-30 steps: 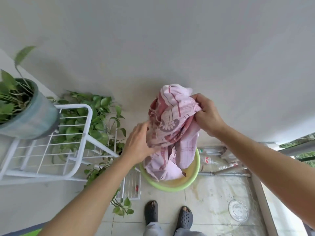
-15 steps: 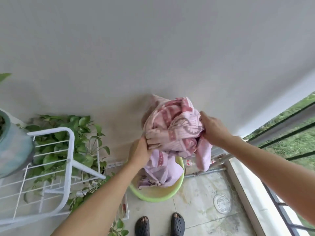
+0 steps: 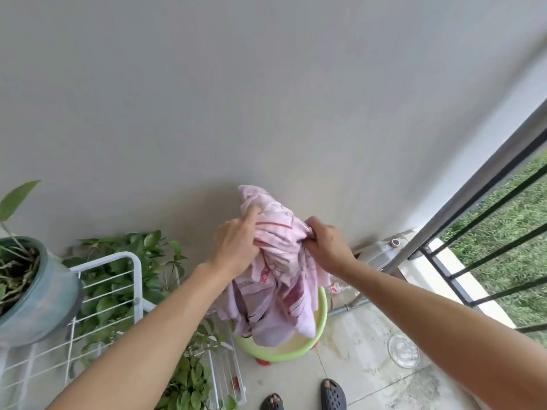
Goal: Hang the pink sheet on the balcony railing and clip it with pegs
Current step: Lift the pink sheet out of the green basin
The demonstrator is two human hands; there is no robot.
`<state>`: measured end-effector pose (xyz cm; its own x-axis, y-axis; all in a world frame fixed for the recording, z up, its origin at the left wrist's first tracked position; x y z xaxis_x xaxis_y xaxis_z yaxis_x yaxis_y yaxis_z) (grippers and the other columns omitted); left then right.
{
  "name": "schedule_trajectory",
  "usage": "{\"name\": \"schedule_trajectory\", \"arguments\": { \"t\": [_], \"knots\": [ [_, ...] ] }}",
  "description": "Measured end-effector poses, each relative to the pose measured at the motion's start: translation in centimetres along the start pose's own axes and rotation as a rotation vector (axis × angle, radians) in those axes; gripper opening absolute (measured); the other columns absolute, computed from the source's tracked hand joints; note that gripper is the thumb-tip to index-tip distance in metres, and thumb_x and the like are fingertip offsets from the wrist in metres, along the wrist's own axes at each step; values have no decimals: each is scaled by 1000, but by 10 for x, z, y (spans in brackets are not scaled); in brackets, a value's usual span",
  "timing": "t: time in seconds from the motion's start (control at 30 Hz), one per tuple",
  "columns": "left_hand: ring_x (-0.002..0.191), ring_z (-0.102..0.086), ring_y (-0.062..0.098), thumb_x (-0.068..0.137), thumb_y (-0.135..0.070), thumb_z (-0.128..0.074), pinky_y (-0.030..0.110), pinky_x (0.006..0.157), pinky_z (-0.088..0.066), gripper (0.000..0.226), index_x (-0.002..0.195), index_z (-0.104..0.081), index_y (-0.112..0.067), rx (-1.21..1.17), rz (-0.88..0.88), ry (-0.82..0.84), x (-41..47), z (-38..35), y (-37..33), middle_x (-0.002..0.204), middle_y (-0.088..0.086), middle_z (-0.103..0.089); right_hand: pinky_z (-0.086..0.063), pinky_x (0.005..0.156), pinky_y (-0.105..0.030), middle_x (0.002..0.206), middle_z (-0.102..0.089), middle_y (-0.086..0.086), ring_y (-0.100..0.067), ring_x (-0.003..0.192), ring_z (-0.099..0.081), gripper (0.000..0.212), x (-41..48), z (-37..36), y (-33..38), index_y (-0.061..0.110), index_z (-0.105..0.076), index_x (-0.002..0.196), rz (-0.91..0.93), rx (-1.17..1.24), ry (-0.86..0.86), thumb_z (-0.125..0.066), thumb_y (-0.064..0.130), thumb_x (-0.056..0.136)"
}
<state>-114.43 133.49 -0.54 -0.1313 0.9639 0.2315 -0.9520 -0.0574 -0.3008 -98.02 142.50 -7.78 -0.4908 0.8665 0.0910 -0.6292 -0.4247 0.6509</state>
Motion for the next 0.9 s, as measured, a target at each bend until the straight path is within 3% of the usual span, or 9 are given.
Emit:
{"name": "schedule_trajectory", "arguments": {
  "t": [0.1,0.23,0.4,0.47,0.53,0.6,0.67,0.8,0.9],
  "knots": [
    [76,-69,26,82,-11,-71,33,63,-55,51,124,-44,-16,-113,94,9,-21,-12,28,92,3,-71,-41,60,-37,74,-65,-10,-31,69,-58,11,8,38,29,10,-57,96,-27,150,-153,-57,11,86],
    [99,-62,13,64,-43,-82,39,80,-55,74,127,-45,-34,-353,320,74,-51,-45,45,115,-9,-62,-50,63,-40,76,-68,-1,-22,71,-62,12,5,84,97,16,-56,91,170,294,-225,-55,6,84],
    [93,-69,11,52,-66,-83,43,79,-58,63,102,-62,-33,-668,520,274,-70,-142,76,97,-9,-72,-45,62,-21,78,-62,14,-5,69,-58,32,-5,145,139,28,-53,82,229,458,-388,-54,-4,80],
    [87,-70,19,67,-53,-74,44,77,-58,42,97,-66,-25,-661,615,235,-65,-135,73,89,-4,-73,-47,63,-22,79,-63,14,-7,72,-60,30,-1,164,138,24,-54,83,221,433,-447,-53,-5,79],
    [82,-69,25,79,-15,-62,37,72,-56,15,91,-68,-8,-647,611,116,-46,-105,67,82,7,-71,-49,67,-28,79,-63,14,-13,76,-61,24,9,173,124,22,-55,86,188,312,-462,-52,-1,78],
    [79,-67,25,79,2,-55,34,64,-51,14,83,-68,-3,-632,558,-19,-22,-62,62,78,9,-69,-51,71,-36,85,-69,3,-25,83,-63,26,22,169,93,17,-57,99,122,137,-433,-49,1,80],
    [74,-67,28,79,-2,-53,37,58,-49,11,76,-64,-3,-605,451,-113,-1,-19,56,73,10,-68,-52,73,-42,95,-72,-13,-36,88,-65,39,29,153,51,16,-55,118,57,-28,-354,-47,0,83],
    [78,-67,37,74,-19,-45,46,60,-52,22,79,-62,-6,-493,236,-212,26,50,34,79,15,-70,-52,80,-45,110,-69,-17,-40,99,-64,50,29,105,-25,33,-39,134,-121,-172,-73,-54,21,87],
    [69,-59,42,68,-5,-43,33,55,-37,12,74,-53,-6,-348,69,-334,33,98,1,73,17,-66,-48,93,-42,127,-61,-13,-36,114,-59,76,29,76,-38,30,-27,147,-154,-176,127,-67,25,82]
  ]
}}
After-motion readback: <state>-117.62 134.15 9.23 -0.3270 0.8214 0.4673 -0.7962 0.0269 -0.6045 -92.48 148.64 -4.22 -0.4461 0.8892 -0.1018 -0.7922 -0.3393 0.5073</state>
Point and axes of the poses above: each hand's wrist, its own x-axis towards the middle knuckle, its own z-axis out of the back of the hand, y = z × x, the point moved 7 cm from there along x, towards the middle knuckle
